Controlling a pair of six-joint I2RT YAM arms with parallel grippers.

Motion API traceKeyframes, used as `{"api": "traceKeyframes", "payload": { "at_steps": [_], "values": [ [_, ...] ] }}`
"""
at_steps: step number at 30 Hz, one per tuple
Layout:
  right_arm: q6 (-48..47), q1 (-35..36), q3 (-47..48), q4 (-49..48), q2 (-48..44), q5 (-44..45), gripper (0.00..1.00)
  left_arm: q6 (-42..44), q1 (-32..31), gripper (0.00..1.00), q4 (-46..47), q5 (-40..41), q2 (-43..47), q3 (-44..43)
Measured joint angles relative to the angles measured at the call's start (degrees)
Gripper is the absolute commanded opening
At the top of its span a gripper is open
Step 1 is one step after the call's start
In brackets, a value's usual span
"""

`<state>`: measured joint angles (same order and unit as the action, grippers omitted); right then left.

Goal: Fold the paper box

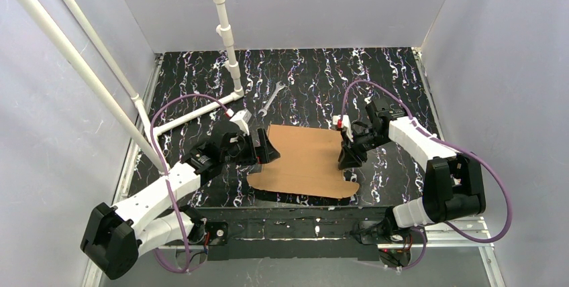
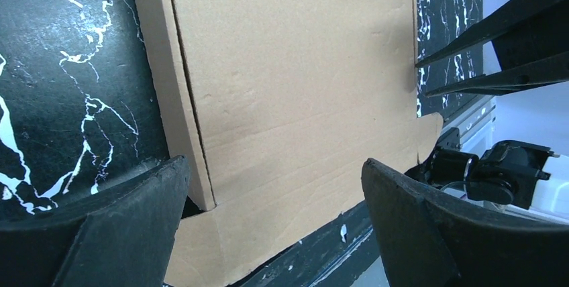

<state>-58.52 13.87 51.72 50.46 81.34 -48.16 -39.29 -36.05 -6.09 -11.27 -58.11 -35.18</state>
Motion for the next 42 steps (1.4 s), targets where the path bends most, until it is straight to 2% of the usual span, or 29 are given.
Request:
{"api": "traceKeyframes", "payload": {
  "at_steps": [19, 42],
  "values": [
    [-2.1, -0.8, 0.0, 1.9, -2.0, -1.0, 0.44, -0.4, 0.2, 0.98, 2.2, -3.6, 1.3, 1.2],
    [-3.5, -2.7, 0.0, 2.6, -4.7, -2.6, 0.46, -2.9, 0.3, 0.98, 2.9, -6.3, 7.7, 1.9]
  ]
}}
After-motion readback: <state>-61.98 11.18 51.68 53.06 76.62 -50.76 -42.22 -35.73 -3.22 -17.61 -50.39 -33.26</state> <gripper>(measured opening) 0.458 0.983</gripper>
